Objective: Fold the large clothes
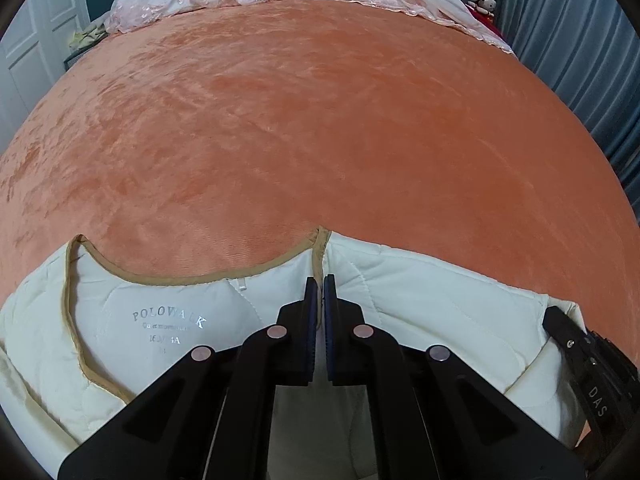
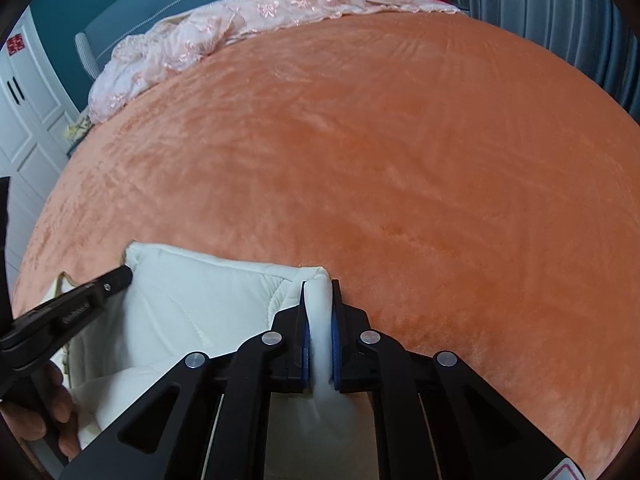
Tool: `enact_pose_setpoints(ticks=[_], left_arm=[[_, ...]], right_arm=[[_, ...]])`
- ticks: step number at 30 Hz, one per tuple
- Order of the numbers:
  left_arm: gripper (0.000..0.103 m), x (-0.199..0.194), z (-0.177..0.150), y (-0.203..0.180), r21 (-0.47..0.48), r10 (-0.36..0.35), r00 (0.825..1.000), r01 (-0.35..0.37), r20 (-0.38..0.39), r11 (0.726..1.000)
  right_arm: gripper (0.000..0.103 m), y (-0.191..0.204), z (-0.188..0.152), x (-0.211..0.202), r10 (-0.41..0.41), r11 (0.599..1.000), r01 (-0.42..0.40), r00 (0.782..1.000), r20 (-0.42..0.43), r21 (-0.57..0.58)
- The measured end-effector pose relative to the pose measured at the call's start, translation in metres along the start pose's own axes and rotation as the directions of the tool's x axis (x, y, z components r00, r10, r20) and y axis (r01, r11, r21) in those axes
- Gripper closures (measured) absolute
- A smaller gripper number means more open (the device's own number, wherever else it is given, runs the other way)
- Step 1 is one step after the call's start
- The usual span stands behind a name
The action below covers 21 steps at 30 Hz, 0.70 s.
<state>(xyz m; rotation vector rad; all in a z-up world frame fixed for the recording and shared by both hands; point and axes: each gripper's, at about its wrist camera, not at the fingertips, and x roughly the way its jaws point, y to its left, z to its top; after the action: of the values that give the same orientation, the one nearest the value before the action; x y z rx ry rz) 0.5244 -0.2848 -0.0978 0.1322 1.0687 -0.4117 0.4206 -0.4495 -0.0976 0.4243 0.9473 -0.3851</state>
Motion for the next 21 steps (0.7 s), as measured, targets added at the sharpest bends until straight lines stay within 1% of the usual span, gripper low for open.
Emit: enact_pose_setpoints(ticks=[2,3,4,5,6,7,8,9,10,11,12,13,14,15,17,19,21], left_arm=[[0.1,0.003,-0.003,-0.001,0.004,0.009,1.0,-0.009,0.014,1.0],[0.1,0.004,-0.004,-0.002,0.009,0.015,1.0,-0.015,0.025,1.0],[0.1,0.004,-0.006,-0.004,0.019,0.023,0.999,-0.024,0.039,1.0],[0.1,0.003,-0.007,-0.004,0.026,0.03,0.998,-0.031,0.05,0.999],[0.1,0.003,-0.009,-0.005,0.032,0.036,0.998,-0.038,0.061,0.999],[0.1,0.004,-0.009,-0.004,0.033,0.036,0.997,-0.039,0.067,0.999],[0.1,0.004,-0.008,-0.003,0.029,0.032,0.997,-0.034,0.071,0.999],[0.1,0.005,-0.008,-0.002,0.024,0.027,0.997,-0.029,0.072,0.999],[0.1,0.005,-0.008,-0.001,0.017,0.02,0.997,-0.022,0.075,1.0],[0.1,0.005,-0.008,0.001,0.012,0.014,0.997,-0.015,0.077,1.0],[0.1,0.005,-0.008,0.002,0.007,0.008,0.997,-0.009,0.078,1.0],[0.1,0.005,-0.008,0.003,0.001,0.001,0.997,-0.001,0.079,1.0],[0.1,0.005,-0.009,0.005,-0.004,-0.004,0.997,0.005,0.081,1.0],[0.099,0.004,-0.009,0.006,-0.008,-0.01,0.996,0.01,0.084,1.0],[0.099,0.004,-0.011,0.007,-0.013,-0.019,0.996,0.021,0.093,1.0],[0.099,0.005,-0.012,0.009,-0.021,-0.032,0.994,0.034,0.1,0.999],[0.099,0.005,-0.014,0.011,-0.03,-0.044,0.993,0.047,0.108,0.998]], right_arm=[[0.095,0.0,0.002,0.004,-0.01,1.0,0.01,1.0,-0.017,-0.005],[0.094,0.0,0.003,0.002,-0.026,1.0,0.026,1.0,-0.01,-0.004],[0.092,0.001,0.007,-0.007,-0.053,0.999,0.053,0.998,0.025,0.005],[0.089,0.003,0.011,-0.024,-0.074,0.997,0.072,0.994,0.083,0.018],[0.085,0.006,0.013,-0.041,-0.071,0.997,0.067,0.988,0.139,0.028],[0.085,0.011,0.018,-0.059,-0.04,0.999,0.035,0.983,0.18,0.03],[0.085,0.018,0.024,-0.071,0.017,1.0,-0.021,0.984,0.177,0.021],[0.087,0.029,0.028,-0.074,0.075,0.997,-0.076,0.988,0.135,0.002],[0.089,0.04,0.029,-0.069,0.11,0.994,-0.109,0.991,0.07,-0.013],[0.09,0.05,0.027,-0.057,0.143,0.99,-0.143,0.99,-0.007,-0.009],[0.096,0.057,0.022,-0.042,0.168,0.986,-0.168,0.984,-0.067,0.001],[0.1,0.063,0.017,-0.029,0.148,0.989,-0.15,0.984,-0.102,-0.008],[0.1,0.066,0.011,-0.017,0.099,0.995,-0.102,0.989,-0.111,-0.024],[0.1,0.066,0.006,-0.008,0.077,0.996,-0.08,0.991,-0.11,-0.025],[0.103,0.058,-0.002,0.008,0.068,0.998,-0.068,0.991,-0.111,0.002],[0.103,0.052,-0.008,0.014,0.085,0.996,-0.083,0.992,-0.09,0.022],[0.103,0.052,-0.012,0.017,0.059,0.998,-0.059,0.997,-0.059,-0.001]])
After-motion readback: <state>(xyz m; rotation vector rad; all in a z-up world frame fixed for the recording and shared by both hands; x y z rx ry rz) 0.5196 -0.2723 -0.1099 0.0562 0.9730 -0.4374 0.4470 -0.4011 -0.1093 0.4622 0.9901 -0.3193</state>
